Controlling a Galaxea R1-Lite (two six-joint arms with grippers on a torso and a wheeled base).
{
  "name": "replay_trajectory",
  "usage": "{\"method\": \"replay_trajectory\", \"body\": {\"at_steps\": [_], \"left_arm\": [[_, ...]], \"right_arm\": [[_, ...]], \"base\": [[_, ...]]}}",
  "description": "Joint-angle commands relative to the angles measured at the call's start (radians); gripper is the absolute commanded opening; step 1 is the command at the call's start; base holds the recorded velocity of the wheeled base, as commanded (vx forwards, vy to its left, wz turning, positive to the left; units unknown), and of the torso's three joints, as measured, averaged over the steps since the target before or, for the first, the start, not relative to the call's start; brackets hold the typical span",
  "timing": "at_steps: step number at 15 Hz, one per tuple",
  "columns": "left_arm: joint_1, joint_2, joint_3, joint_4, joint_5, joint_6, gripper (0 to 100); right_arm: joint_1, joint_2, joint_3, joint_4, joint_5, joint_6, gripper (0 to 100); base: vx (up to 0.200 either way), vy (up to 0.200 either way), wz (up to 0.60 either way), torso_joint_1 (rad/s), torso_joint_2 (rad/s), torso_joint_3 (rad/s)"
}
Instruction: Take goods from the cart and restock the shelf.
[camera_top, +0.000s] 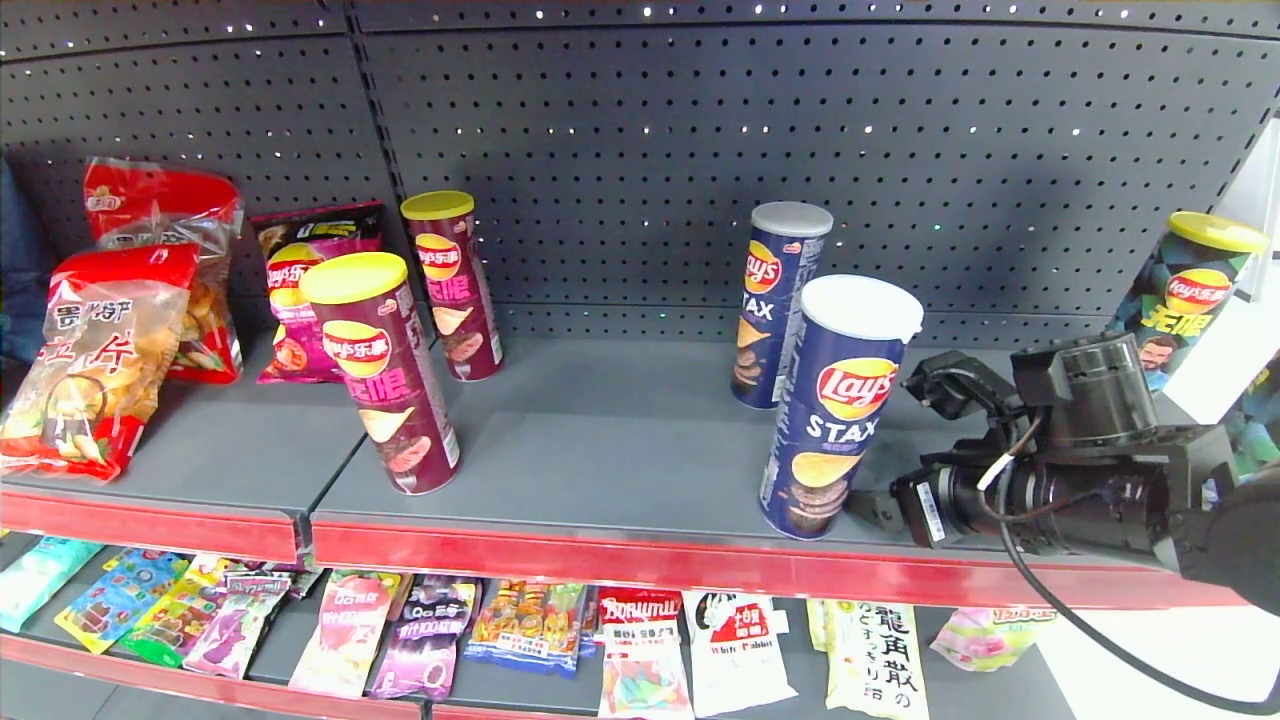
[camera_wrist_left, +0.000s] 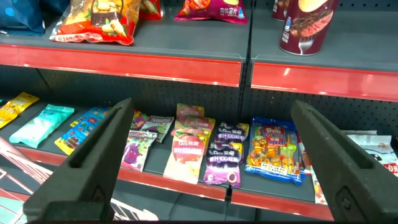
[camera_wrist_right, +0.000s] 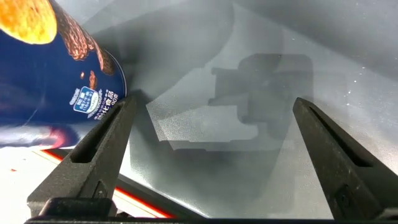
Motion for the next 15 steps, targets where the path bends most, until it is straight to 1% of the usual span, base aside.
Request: {"method": "replay_trajectory", "body": {"at_steps": [1,15], "left_arm": [[0.0,0.001,0.0,0.0,0.001,0.0,100],[0.0,0.001,0.0,0.0,0.001,0.0,100]], "right_arm": [[0.001,-0.002,-0.002,0.0,0.0,0.0,100],[0.013,0.0,-0.008,0.0,-0.003,0.0,100]], "base": [[0.0,0.0,0.0,0.0,0.0,0.0],[0.0,0.0,0.0,0.0,0.0,0.0]]}}
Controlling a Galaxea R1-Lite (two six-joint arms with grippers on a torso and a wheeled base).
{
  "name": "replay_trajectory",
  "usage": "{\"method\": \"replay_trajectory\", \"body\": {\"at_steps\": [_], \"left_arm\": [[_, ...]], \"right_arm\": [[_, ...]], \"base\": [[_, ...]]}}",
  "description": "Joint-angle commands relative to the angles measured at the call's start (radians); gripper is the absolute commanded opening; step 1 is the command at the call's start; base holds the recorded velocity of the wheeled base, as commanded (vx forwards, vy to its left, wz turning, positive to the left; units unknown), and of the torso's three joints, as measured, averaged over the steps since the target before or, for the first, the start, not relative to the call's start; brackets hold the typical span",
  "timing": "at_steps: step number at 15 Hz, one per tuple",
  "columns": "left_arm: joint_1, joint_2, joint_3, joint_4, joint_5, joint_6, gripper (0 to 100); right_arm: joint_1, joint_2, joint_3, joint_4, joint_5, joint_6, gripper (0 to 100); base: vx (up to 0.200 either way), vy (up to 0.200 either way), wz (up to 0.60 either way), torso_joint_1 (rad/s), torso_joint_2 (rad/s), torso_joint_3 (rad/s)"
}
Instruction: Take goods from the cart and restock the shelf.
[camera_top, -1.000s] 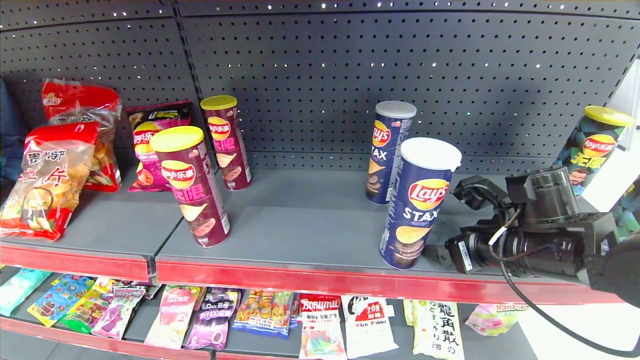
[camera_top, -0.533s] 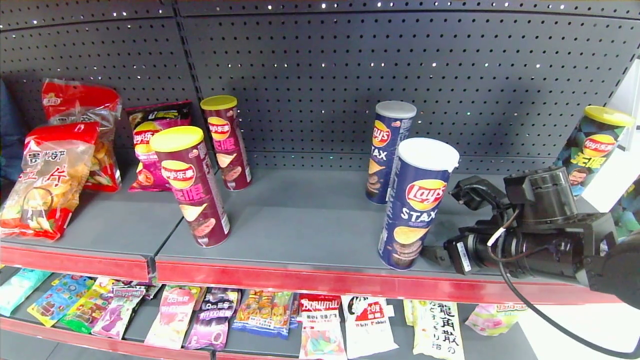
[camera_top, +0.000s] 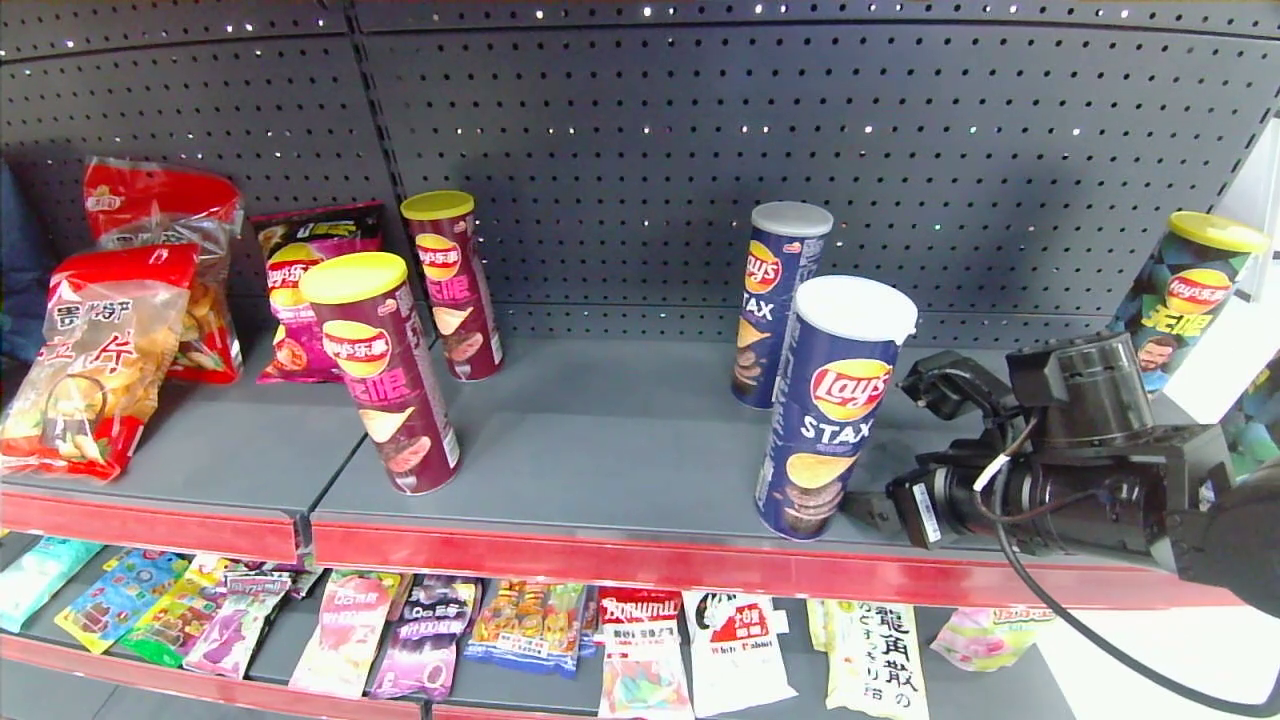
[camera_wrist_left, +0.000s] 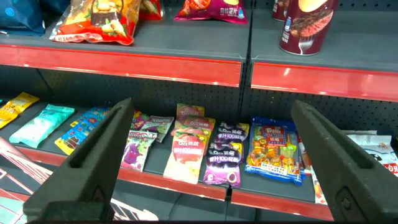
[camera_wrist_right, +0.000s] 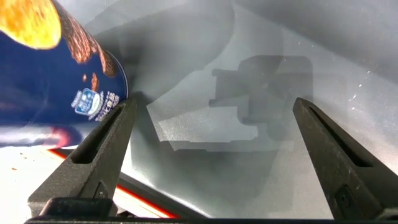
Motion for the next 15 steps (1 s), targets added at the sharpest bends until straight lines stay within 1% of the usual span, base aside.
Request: {"method": "replay_trajectory", "body": {"at_steps": [1,4,11,15], "left_arm": [[0.0,0.001,0.0,0.0,0.0,0.0,100],[0.0,0.001,0.0,0.0,0.0,0.0,100],[0.0,0.001,0.0,0.0,0.002,0.0,100],[0.0,0.001,0.0,0.0,0.002,0.0,100]], "right_arm": [[0.002,0.0,-0.005,-0.001,0.001,0.0,100],[0.024,0.003,-0.01,-0.001,-0.001,0.001,100],[0.027,0.013,-0.021,-0.002,-0.004,0.001,100],[0.048,0.015,-0.027,-0.002,-0.007,0.004,100]], "base": [[0.0,0.0,0.0,0.0,0.0,0.0],[0.0,0.0,0.0,0.0,0.0,0.0],[0.0,0.0,0.0,0.0,0.0,0.0],[0.0,0.0,0.0,0.0,0.0,0.0]]}}
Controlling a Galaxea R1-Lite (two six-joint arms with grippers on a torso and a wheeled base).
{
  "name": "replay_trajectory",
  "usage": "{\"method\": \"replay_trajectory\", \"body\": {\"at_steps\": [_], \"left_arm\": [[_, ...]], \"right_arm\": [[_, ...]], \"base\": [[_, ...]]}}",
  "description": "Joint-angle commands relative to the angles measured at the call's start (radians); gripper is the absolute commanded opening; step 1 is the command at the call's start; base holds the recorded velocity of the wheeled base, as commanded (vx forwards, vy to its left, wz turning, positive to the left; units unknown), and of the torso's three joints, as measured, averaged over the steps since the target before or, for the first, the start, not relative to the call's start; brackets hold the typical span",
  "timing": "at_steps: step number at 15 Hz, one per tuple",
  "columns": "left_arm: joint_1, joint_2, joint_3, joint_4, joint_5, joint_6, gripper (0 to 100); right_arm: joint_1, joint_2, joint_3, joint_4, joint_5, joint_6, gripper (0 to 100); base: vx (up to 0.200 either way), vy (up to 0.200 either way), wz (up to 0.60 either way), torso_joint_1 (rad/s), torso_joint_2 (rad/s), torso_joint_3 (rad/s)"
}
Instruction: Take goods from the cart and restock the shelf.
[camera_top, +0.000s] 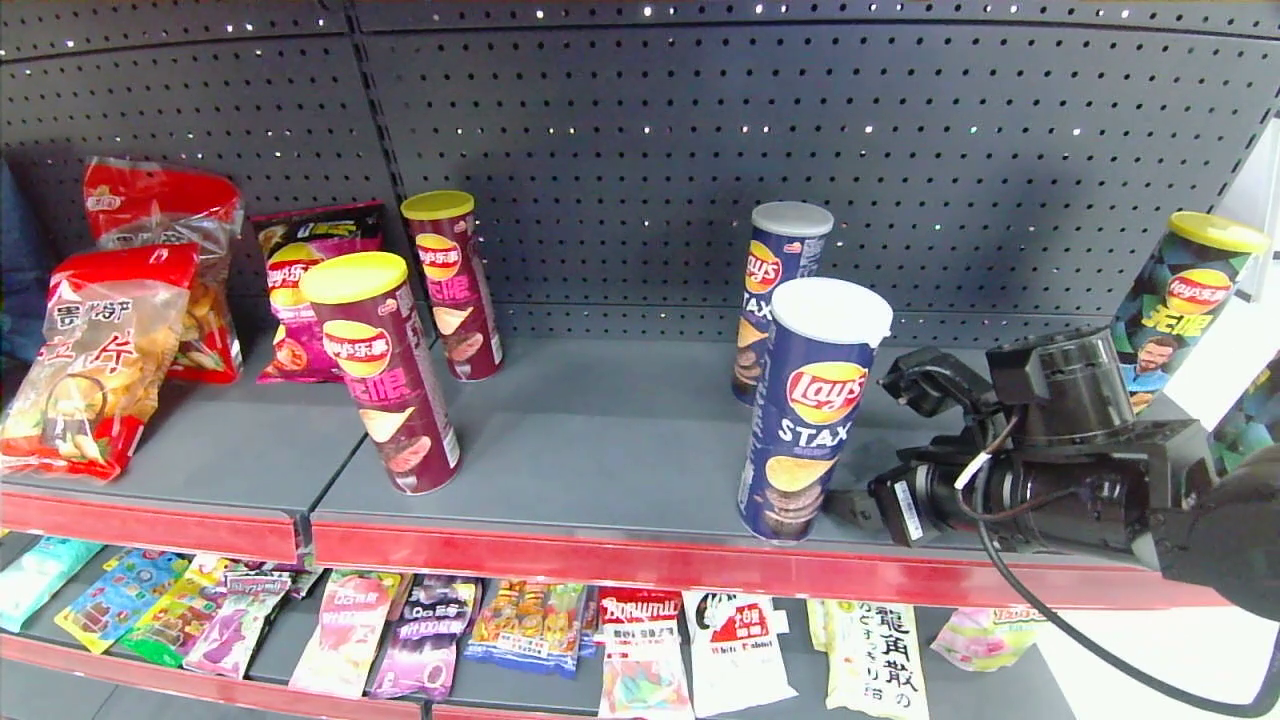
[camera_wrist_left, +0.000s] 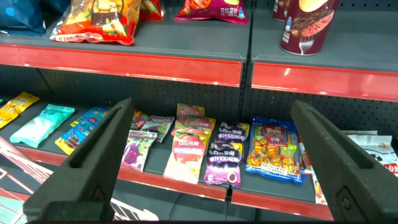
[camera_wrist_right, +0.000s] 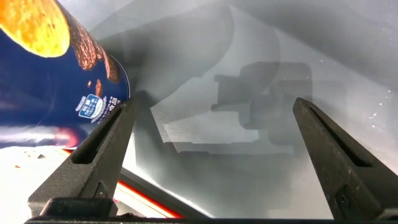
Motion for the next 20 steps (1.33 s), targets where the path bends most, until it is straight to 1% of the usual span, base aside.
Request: {"method": "replay_trajectory", "body": {"at_steps": [1,20], "left_arm": [[0.001,0.001,0.0,0.0,0.0,0.0,100],[0.001,0.001,0.0,0.0,0.001,0.0,100]], "right_arm": [[0.008,0.004,-0.001,0.0,-0.002,0.0,100],[0.017,0.013,-0.013,0.0,-0.006,0.003,100]], "base": [[0.0,0.0,0.0,0.0,0.0,0.0],[0.0,0.0,0.0,0.0,0.0,0.0]]}}
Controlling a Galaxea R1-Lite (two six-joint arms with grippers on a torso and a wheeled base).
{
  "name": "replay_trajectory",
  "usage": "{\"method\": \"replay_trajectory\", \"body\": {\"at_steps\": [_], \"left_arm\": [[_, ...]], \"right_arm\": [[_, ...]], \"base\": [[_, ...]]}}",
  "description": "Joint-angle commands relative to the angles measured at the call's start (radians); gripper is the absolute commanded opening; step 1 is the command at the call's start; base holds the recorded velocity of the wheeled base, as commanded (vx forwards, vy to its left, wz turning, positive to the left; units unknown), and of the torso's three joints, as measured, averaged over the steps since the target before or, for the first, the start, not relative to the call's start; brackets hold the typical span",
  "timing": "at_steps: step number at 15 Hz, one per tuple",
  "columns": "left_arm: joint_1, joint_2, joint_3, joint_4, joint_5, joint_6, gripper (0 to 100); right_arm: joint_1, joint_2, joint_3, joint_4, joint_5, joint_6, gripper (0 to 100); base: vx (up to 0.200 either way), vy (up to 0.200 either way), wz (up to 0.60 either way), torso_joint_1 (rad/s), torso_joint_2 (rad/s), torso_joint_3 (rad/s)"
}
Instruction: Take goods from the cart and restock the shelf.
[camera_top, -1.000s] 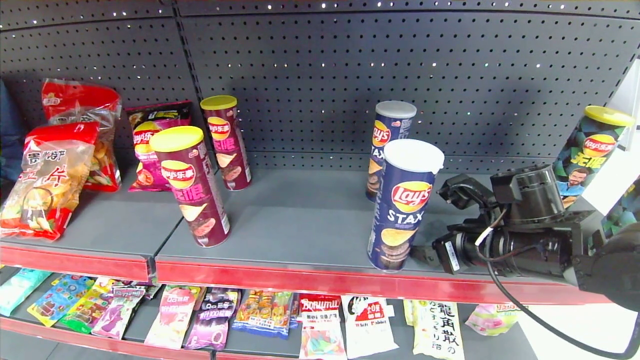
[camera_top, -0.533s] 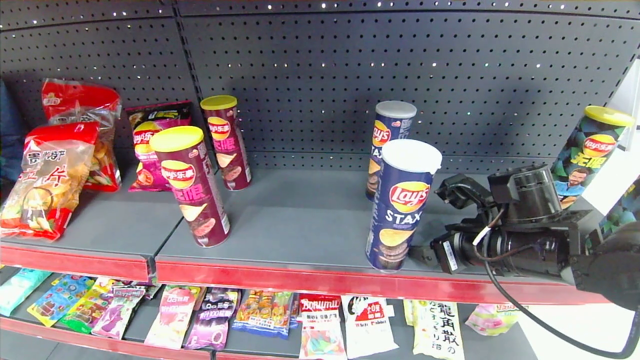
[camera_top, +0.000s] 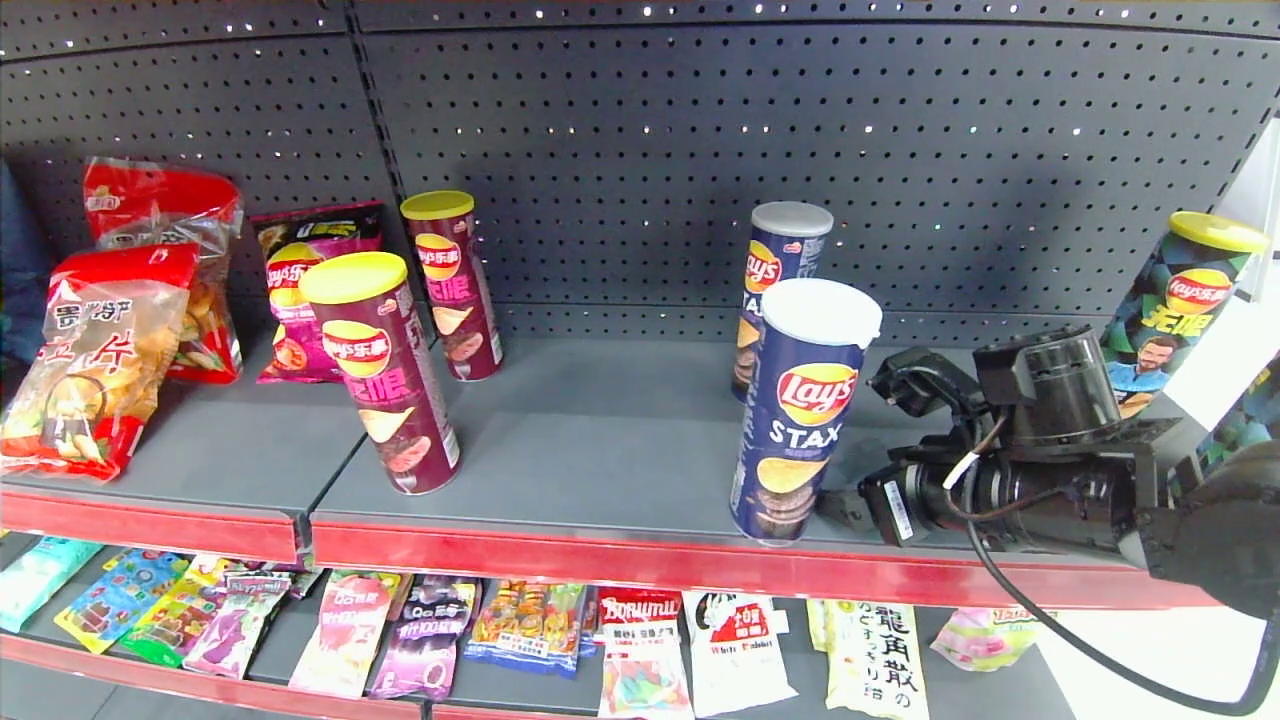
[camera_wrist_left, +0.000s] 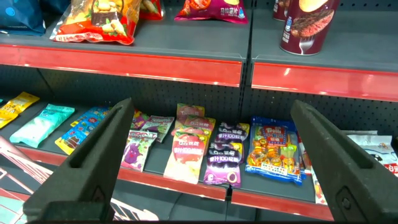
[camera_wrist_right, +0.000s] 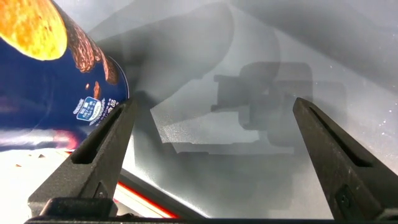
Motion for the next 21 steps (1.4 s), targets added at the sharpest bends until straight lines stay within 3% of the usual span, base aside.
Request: {"method": "replay_trajectory", "body": {"at_steps": [1,14,18,21], "left_arm": [[0.0,0.001,0.0,0.0,0.0,0.0,100],[0.0,0.001,0.0,0.0,0.0,0.0,100],[0.0,0.001,0.0,0.002,-0.006,0.002,100],[0.0,0.001,0.0,0.003,-0.02,0.002,100]], "right_arm": [[0.0,0.0,-0.001,-0.001,0.0,0.0,100],[0.008,-0.003,0.005,-0.001,-0.003,0.004,100],[-0.003,-0.129,0.028,0.003,-0.067,0.004,100],[0.003,-0.344,0.131,0.01,-0.07,0.0,100]], "base": [[0.0,0.0,0.0,0.0,0.0,0.0],[0.0,0.0,0.0,0.0,0.0,0.0],[0.0,0.0,0.0,0.0,0.0,0.0],[0.0,0.0,0.0,0.0,0.0,0.0]]}}
